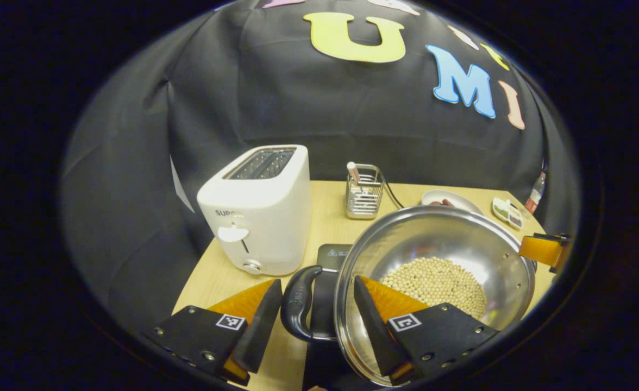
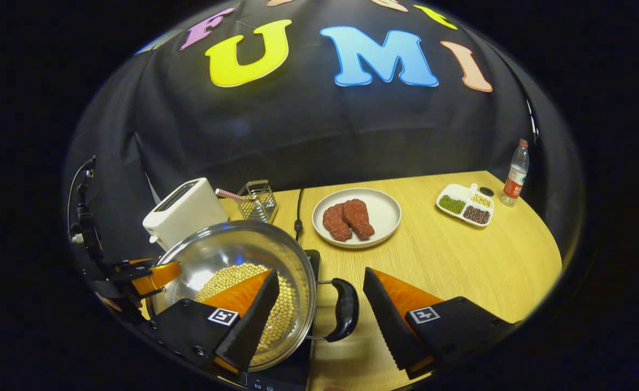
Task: First push the handle of the pot to place it horizontally, then grasp the pot with both hands and set it on the induction cooktop.
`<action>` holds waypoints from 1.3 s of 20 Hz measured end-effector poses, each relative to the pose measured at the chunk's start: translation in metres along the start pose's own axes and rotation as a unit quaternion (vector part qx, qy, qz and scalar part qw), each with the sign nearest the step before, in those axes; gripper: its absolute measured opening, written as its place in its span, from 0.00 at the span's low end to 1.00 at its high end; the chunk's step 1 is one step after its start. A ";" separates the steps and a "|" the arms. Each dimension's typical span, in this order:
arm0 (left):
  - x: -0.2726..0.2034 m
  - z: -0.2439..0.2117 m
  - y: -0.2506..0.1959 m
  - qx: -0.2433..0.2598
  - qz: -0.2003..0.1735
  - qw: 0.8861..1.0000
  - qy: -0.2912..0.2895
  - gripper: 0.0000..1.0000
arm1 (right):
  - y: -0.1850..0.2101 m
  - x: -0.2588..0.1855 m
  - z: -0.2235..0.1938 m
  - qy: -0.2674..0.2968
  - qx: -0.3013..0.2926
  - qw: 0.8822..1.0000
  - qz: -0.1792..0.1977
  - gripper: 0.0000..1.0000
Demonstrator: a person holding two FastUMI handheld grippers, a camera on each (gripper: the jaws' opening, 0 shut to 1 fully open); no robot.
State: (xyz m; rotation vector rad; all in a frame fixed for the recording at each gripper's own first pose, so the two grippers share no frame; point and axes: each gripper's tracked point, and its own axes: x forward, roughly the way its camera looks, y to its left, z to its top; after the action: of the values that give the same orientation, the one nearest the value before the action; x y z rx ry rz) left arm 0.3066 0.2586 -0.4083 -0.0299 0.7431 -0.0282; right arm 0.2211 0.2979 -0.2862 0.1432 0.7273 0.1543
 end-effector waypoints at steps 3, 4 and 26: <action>-0.018 0.033 0.006 0.013 0.028 0.998 -0.054 0.80 | -0.011 -0.015 0.016 -0.029 -0.018 0.999 -0.006 0.98; -0.028 0.043 0.004 0.017 0.035 0.997 -0.072 0.77 | -0.013 -0.022 0.023 -0.042 -0.024 0.999 -0.006 0.98; -0.281 0.150 -0.251 0.009 -0.007 0.957 -0.289 0.77 | -0.209 -0.265 0.110 -0.277 -0.090 0.954 -0.068 0.98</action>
State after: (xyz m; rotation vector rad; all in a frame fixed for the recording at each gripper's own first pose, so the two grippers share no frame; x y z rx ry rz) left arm 0.1979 0.0203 -0.0986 -0.0238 0.1558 -0.0384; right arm 0.1184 0.0347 -0.0708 -0.0407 0.1584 0.0428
